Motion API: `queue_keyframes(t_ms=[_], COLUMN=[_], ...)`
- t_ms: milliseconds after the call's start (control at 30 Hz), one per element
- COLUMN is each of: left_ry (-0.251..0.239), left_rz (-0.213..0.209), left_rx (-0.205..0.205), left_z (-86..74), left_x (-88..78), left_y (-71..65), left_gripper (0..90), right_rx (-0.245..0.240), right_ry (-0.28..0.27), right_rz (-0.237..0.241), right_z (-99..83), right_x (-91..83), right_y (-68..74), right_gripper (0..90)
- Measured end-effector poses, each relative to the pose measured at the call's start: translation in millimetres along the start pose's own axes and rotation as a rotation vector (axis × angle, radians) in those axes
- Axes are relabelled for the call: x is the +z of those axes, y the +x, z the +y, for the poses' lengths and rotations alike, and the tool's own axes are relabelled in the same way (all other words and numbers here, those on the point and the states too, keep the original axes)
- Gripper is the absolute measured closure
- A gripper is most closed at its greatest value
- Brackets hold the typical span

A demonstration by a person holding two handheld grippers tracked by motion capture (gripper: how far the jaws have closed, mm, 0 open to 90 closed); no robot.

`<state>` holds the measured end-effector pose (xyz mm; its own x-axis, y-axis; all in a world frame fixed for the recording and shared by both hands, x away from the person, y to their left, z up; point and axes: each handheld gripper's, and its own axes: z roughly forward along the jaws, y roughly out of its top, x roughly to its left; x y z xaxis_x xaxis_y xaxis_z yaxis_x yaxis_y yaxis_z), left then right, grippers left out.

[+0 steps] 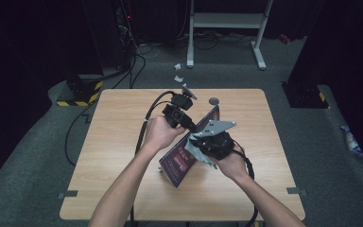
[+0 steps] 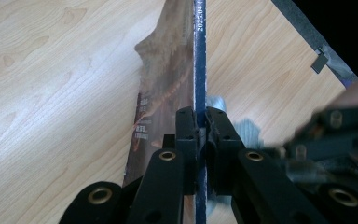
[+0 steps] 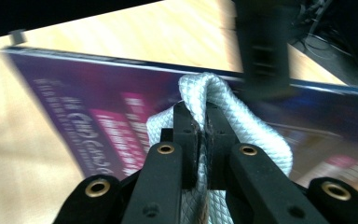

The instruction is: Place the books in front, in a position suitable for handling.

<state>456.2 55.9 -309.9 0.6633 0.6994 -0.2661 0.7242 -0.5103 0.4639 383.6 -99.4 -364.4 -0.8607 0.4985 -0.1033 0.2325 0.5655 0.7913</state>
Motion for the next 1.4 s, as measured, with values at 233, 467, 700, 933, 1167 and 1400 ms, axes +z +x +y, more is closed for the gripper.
queue_keyframes(t_ms=[233,467,700,933,1167,1400], left_ry=[0.009,0.005,0.0,-0.004,-0.012,-0.017], left_rz=[-0.008,-0.004,-0.008,-0.01,-0.016,-0.014], left_rx=[0.003,-0.005,-0.002,-0.012,-0.031,-0.047], left_z=[-0.4,1.0,7.3,6.9,10.0,9.6], left_x=[3.2,1.6,8.3,7.6,10.7,8.7], left_y=[0.1,0.3,-2.2,0.2,0.2,-0.2], left_gripper=[84.5,84.6,84.5,84.5,84.4,84.3], right_rx=[-0.111,0.016,-0.065,-0.023,-0.028,-0.102], right_ry=[0.02,0.012,0.0,-0.009,-0.017,-0.001], right_rz=[0.09,0.015,0.069,0.054,0.085,0.116], right_z=[3.2,-4.3,6.4,-2.8,-0.8,3.0], right_x=[14.5,3.9,5.0,5.0,6.3,11.4], right_y=[37.3,1.7,30.1,19.6,29.4,45.6], right_gripper=[85.4,85.4,85.4,85.4,85.4,85.4])
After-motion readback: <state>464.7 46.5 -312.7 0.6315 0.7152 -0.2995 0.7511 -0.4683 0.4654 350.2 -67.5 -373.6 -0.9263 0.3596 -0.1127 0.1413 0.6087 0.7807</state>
